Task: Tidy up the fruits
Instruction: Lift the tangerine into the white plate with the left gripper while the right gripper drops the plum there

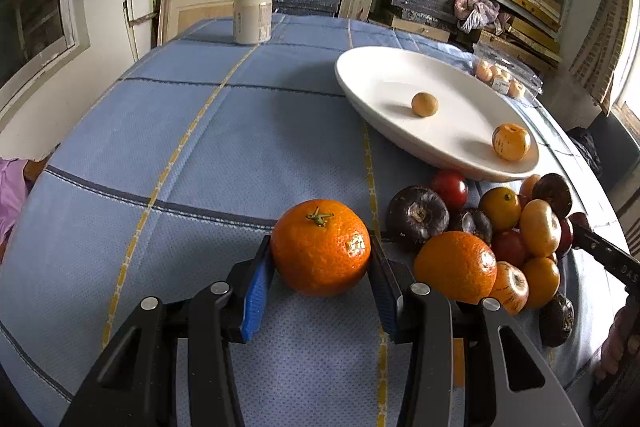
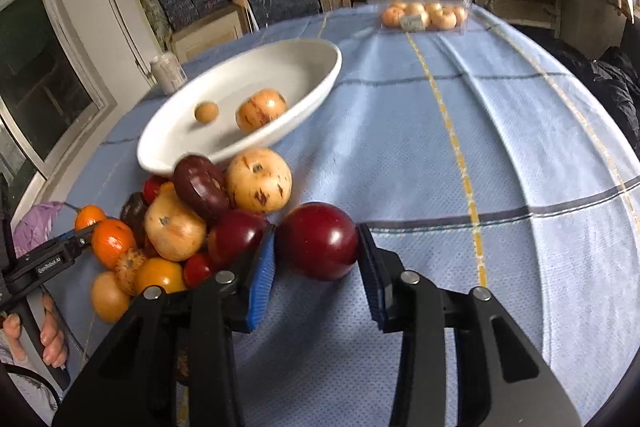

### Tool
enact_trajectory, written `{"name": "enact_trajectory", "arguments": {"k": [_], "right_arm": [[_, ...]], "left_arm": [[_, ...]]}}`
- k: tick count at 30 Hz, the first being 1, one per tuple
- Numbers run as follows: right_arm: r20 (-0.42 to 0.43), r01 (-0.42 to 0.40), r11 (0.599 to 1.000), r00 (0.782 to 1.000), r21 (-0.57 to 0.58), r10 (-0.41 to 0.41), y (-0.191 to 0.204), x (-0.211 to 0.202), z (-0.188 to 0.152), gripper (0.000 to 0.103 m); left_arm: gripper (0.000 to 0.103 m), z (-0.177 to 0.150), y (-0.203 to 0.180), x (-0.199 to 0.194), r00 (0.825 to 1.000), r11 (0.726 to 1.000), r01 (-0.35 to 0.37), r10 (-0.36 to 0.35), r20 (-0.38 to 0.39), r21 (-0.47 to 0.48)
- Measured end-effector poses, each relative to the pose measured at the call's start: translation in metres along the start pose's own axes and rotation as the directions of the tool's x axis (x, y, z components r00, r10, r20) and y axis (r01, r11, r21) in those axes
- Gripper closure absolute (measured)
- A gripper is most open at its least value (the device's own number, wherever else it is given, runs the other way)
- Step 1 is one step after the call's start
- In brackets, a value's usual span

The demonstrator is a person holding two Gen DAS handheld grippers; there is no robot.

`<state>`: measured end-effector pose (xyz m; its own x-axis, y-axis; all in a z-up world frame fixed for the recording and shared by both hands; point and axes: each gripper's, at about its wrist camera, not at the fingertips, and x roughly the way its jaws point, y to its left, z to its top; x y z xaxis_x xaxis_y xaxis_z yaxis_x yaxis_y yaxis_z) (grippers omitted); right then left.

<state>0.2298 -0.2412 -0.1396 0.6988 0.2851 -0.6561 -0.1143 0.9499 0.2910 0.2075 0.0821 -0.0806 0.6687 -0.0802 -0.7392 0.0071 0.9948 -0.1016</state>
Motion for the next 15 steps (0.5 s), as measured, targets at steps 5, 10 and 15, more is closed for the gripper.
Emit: {"name": "enact_trajectory", "arguments": {"k": [5, 10, 15], "right_arm": [[0.080, -0.003, 1.000, 0.997, 0.022, 0.001, -0.002, -0.025, 0.010, 0.064], [0.183, -0.026, 0.999, 0.983, -0.034, 0.032, 0.019, -0.059, 0.057, 0.064], [0.211, -0.044, 0.995, 0.976, -0.085, 0.061, 0.050, -0.039, 0.105, 0.064]], "left_arm": [[0.057, 0.012, -0.002, -0.011, 1.000, 1.000, 0.004, -0.004, 0.026, -0.005], [0.057, 0.056, -0.018, -0.020, 0.997, 1.000, 0.006, -0.007, 0.072, 0.023], [0.057, 0.095, -0.054, 0.002, 0.996, 0.997, -0.004, -0.003, 0.094, 0.073]]}}
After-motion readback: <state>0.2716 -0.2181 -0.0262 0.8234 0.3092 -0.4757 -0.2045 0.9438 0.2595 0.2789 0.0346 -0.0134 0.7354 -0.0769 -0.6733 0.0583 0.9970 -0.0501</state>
